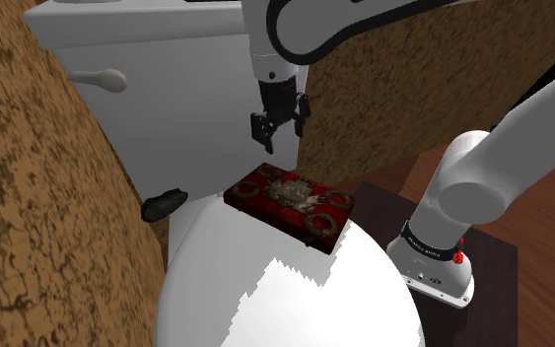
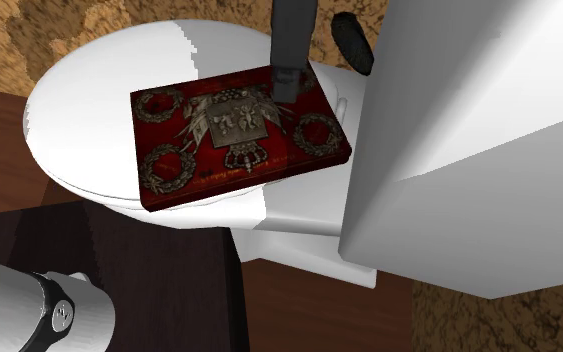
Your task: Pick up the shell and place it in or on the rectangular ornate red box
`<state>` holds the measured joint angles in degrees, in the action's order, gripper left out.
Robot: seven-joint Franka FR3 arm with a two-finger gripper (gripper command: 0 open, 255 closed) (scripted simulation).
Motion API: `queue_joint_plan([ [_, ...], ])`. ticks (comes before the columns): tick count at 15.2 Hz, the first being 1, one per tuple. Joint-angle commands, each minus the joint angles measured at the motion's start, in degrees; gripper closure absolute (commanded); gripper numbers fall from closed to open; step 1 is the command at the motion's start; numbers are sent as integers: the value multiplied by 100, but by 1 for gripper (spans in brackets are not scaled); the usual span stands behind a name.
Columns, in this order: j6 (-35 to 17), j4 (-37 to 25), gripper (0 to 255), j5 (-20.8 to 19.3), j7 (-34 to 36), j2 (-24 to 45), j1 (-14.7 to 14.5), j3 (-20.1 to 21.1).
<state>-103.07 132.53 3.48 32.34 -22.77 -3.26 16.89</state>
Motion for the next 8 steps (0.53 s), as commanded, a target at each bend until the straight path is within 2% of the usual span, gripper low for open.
queue_joint_plan([
  [1,-464,-160,0,-44,-571,488,-154,63],
  [5,-811,-658,0,-252,71,1291,-729,-138],
  [8,-1007,-1110,0,-390,478,1893,-985,-166],
])
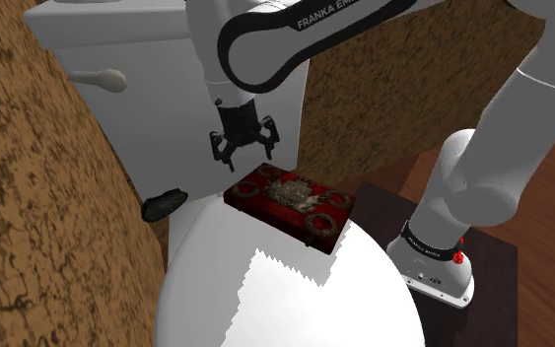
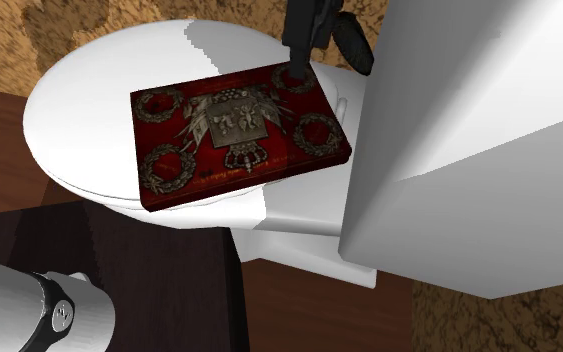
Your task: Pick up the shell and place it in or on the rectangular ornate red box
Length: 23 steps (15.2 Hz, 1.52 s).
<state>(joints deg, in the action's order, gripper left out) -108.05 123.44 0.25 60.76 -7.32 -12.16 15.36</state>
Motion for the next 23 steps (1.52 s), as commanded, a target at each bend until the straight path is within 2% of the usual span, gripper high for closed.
queue_joint_plan([
  [1,-561,-366,0,-116,-2237,550,-172,-20],
  [2,-607,-540,0,-166,-2113,753,-227,-7],
  [3,-320,-350,0,-110,995,458,-152,-7],
  [4,-320,-350,0,-110,995,458,-159,-13],
  [6,-379,-673,0,-235,1434,781,-254,106],
  [12,-374,-1890,0,-758,2706,1876,-641,308],
  [17,-123,-3246,0,-1246,3614,2925,-1106,286],
  [21,274,-4658,0,-1592,4171,3888,-1558,167],
  [23,134,-4539,0,-1601,4182,3909,-1547,151],
])
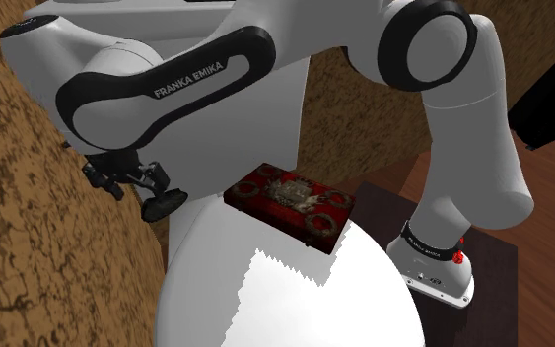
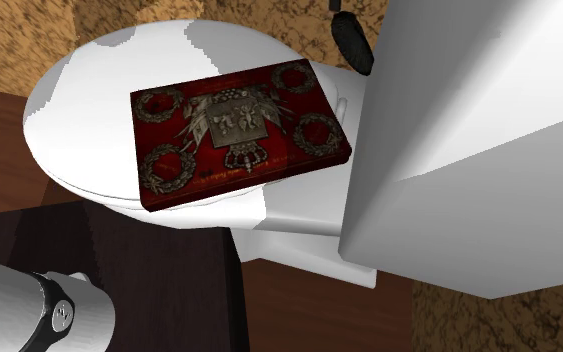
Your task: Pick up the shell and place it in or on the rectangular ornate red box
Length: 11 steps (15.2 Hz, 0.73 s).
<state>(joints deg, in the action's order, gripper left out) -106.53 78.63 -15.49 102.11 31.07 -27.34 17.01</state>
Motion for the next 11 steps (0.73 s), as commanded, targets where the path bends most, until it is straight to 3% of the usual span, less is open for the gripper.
queue_joint_plan([
  [1,-86,-1,0,-34,54,83,-22,-19],
  [11,-391,233,0,-71,86,158,7,-44],
])
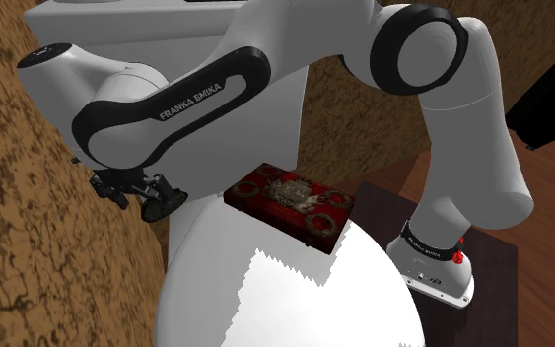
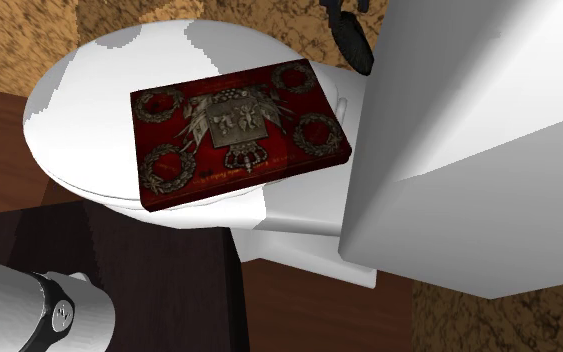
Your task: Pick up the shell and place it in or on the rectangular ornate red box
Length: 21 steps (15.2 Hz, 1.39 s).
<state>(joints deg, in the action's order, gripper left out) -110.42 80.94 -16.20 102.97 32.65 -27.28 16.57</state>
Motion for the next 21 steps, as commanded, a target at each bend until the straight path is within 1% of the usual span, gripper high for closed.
queue_joint_plan([
  [1,-2,2,0,0,0,0,0,0],
  [3,-1,1,0,0,0,0,0,0],
  [4,-1,1,255,0,0,0,0,0],
  [13,-2,2,255,0,0,0,0,0],
  [21,527,-407,255,70,-96,-135,-23,28],
])
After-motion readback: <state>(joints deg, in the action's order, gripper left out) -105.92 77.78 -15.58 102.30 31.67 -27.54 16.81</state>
